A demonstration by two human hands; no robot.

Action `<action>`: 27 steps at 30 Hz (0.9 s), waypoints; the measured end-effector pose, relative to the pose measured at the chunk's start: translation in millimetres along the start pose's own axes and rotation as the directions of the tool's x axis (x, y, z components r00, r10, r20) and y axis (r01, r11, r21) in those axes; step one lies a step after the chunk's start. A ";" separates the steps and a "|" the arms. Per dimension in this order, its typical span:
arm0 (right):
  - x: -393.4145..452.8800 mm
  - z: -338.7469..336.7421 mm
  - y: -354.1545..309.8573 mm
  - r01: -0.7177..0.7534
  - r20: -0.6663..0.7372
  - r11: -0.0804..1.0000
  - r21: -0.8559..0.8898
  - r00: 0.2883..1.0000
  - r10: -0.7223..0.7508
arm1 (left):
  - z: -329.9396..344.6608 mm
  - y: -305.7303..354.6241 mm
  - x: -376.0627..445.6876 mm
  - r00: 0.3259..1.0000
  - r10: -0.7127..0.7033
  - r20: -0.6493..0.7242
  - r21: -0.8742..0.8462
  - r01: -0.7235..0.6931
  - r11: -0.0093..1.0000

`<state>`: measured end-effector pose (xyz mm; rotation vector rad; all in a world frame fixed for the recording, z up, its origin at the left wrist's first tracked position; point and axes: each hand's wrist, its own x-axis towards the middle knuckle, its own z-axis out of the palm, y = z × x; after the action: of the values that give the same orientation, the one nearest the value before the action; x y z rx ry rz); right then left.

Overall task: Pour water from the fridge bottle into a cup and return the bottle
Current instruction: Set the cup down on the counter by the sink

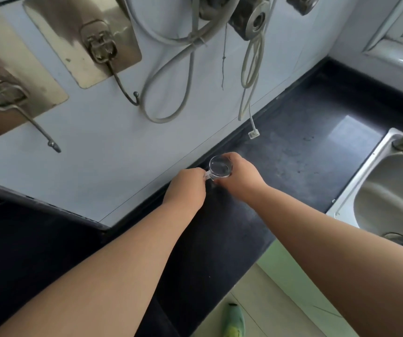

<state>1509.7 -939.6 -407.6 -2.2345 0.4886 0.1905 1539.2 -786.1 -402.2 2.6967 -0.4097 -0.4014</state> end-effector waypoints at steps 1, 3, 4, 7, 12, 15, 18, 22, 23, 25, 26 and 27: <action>1.9 0.5 0.2 -0.007 0.003 1.000 -0.003 1.000 0.007 | 0.5 0.9 2.2 1.000 -0.005 0.001 0.009 0.005 1.000; 4.8 1.0 0.7 -0.018 0.006 1.000 -0.010 1.000 0.018 | 1.7 2.3 5.4 1.000 -0.010 0.006 0.031 0.010 0.999; 5.9 1.1 0.7 -0.021 0.008 1.000 -0.016 1.000 0.021 | 2.3 2.9 6.5 1.000 -0.014 0.008 0.045 0.014 0.999; 6.5 0.8 0.4 -0.033 0.020 0.999 -0.041 0.999 0.033 | 2.0 6.0 5.4 1.000 -0.025 0.010 0.105 0.024 0.994; 4.8 0.3 -5.3 -0.067 0.044 0.995 -0.078 0.997 0.070 | 0.6 7.7 1.6 1.000 -0.028 -0.006 0.108 0.029 0.994; 0.4 -3.3 -10.9 -0.069 0.082 0.992 -0.103 0.994 0.078 | -3.9 12.4 -5.7 0.999 -0.043 -0.010 0.002 0.043 0.999; -13.1 -15.1 -13.1 -0.096 0.069 0.991 -0.098 0.992 0.102 | -10.7 15.2 -16.6 0.995 -0.103 0.004 -0.132 0.103 0.986; -45.2 -42.9 -11.6 -0.144 0.010 0.985 -0.091 0.989 0.145 | -25.4 7.7 -38.7 0.990 -0.137 0.024 -0.230 0.138 0.963; -56.0 -49.5 -12.4 -0.143 -0.002 0.984 -0.102 0.990 0.143 | -30.7 5.7 -46.9 0.991 -0.130 0.023 -0.219 0.131 0.967; -81.5 -62.7 -15.1 -0.142 -0.032 0.984 -0.103 0.990 0.139 | -40.9 6.0 -65.5 0.994 -0.104 0.028 -0.226 0.107 0.968; -96.5 -69.0 -15.4 -0.145 -0.054 0.985 -0.092 0.989 0.140 | -45.9 7.7 -76.5 0.996 -0.081 0.031 -0.248 0.086 0.965; -113.2 -76.3 -16.8 -0.146 -0.081 0.986 -0.082 0.987 0.139 | -54.0 11.5 -88.0 0.998 -0.054 0.024 -0.274 0.058 0.960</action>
<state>1411.2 -955.6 -312.9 -2.2992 0.6941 0.2063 1473.7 -749.2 -330.4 2.4398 -0.2607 -0.4607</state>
